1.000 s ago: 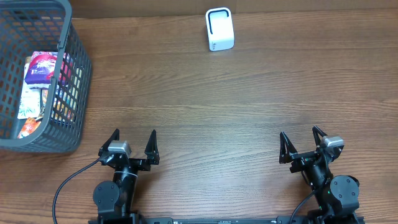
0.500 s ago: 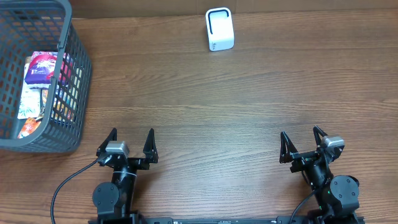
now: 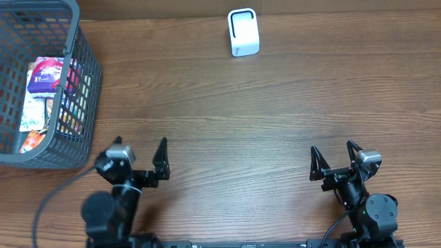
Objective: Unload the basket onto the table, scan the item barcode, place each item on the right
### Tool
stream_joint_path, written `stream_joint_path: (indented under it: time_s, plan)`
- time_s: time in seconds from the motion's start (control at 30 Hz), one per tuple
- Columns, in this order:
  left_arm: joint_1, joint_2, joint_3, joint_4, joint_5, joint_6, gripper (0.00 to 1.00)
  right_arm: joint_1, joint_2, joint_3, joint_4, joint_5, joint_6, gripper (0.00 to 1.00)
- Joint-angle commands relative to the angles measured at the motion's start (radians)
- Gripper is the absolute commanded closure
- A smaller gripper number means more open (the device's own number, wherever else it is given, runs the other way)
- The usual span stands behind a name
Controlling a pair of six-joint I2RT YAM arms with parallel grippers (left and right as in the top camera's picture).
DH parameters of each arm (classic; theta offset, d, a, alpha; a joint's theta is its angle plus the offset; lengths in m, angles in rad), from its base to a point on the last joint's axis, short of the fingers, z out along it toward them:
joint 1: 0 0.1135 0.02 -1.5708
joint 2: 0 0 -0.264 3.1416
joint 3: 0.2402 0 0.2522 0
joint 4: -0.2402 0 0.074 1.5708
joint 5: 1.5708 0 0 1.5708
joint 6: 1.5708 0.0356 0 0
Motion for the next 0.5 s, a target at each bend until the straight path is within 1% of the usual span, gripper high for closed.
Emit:
stream_joint_path:
  time_s: [0.0,0.1,0.17,0.2,0.23,0.27,0.3,0.4,0.47]
  plan:
    - [-0.002,0.187,0.208,-0.105,-0.05,0.033,0.0,0.003,-0.011,0.014,-0.031,0.006,0.043,0.0]
    - [-0.002,0.357,0.416,-0.253,-0.08,0.034,0.0,0.003,-0.011,0.03,-0.063,0.007,0.043,0.0]
    - [-0.002,0.455,0.552,-0.354,-0.066,0.06,0.0,0.003,-0.011,0.054,-0.101,0.014,0.064,0.0]
    - [-0.002,0.509,0.626,-0.421,-0.053,0.074,0.0,0.003,-0.011,0.069,-0.121,0.02,0.077,0.0]
    - [-0.002,0.576,0.713,-0.529,-0.04,0.075,0.0,0.003,-0.008,0.108,-0.167,0.041,0.098,0.0]
    - [-0.002,0.61,0.747,-0.566,-0.042,0.09,0.0,0.003,-0.001,0.133,-0.19,0.052,0.105,0.0]
    - [-0.002,0.633,0.764,-0.577,-0.039,0.106,0.0,0.003,0.014,0.163,-0.21,0.063,0.119,0.0]
    - [-0.002,0.686,0.798,-0.576,-0.041,0.105,0.0,0.003,0.091,0.251,-0.237,0.066,0.121,0.0]
    - [-0.002,0.717,0.821,-0.575,-0.041,0.1,0.0,0.003,0.186,0.332,-0.252,0.069,0.121,0.0]
